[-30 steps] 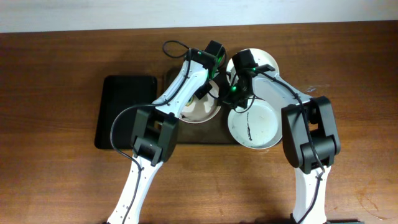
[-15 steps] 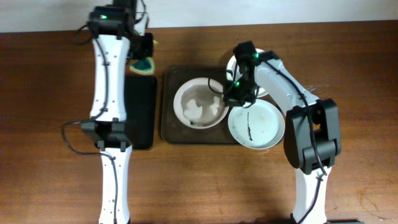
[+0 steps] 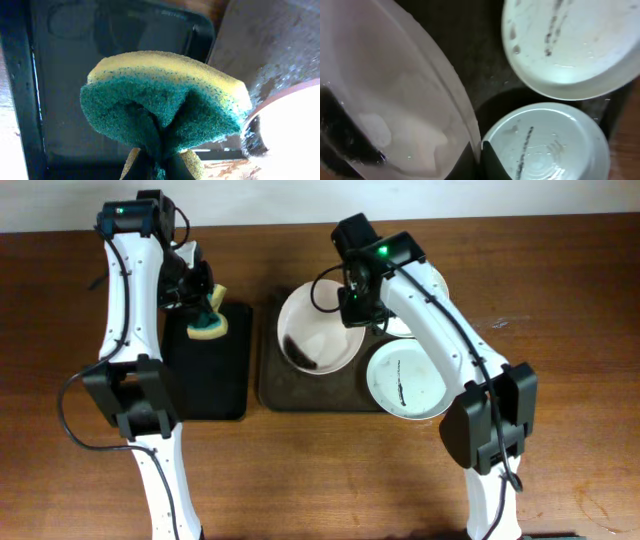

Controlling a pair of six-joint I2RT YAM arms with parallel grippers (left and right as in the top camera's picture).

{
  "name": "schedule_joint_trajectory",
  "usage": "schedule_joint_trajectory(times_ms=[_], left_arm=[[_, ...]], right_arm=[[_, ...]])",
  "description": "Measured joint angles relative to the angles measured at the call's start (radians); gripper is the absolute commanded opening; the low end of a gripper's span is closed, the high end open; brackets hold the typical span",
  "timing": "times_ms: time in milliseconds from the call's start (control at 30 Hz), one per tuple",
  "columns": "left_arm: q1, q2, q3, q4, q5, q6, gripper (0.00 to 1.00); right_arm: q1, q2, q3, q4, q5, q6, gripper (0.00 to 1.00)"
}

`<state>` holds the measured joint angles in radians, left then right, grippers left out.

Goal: Clean dirty plates on tray and stack at the side
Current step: 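Lift the sponge back toward the black tray with the left gripper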

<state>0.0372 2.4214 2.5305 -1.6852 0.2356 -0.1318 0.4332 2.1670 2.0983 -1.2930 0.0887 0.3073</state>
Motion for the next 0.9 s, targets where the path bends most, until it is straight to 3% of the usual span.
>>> schedule_joint_trajectory(times_ms=[167,333,600,733,900], left_arm=[[-0.001,-0.002,-0.198,0.006,-0.198,-0.019,0.00],[-0.001,-0.002,-0.296,0.098,-0.243,-0.024,0.00],[-0.001,-0.002,-0.301,0.183,-0.248,-0.027,0.00],[-0.001,-0.043,-0.302,0.221,-0.244,-0.027,0.00],[-0.004,-0.150,-0.302,0.269,-0.167,-0.028,0.00]], right_arm=[[0.009,-0.001,0.014,-0.047,0.332,0.051,0.04],[0.161,-0.001,0.019,-0.046,0.788,0.090,0.04],[0.304,-0.001,0.020,-0.079,1.047,0.139,0.04],[0.305,-0.005,0.021,-0.117,0.978,0.249,0.04],[0.129,-0.010,0.020,-0.056,0.399,0.291,0.04]])
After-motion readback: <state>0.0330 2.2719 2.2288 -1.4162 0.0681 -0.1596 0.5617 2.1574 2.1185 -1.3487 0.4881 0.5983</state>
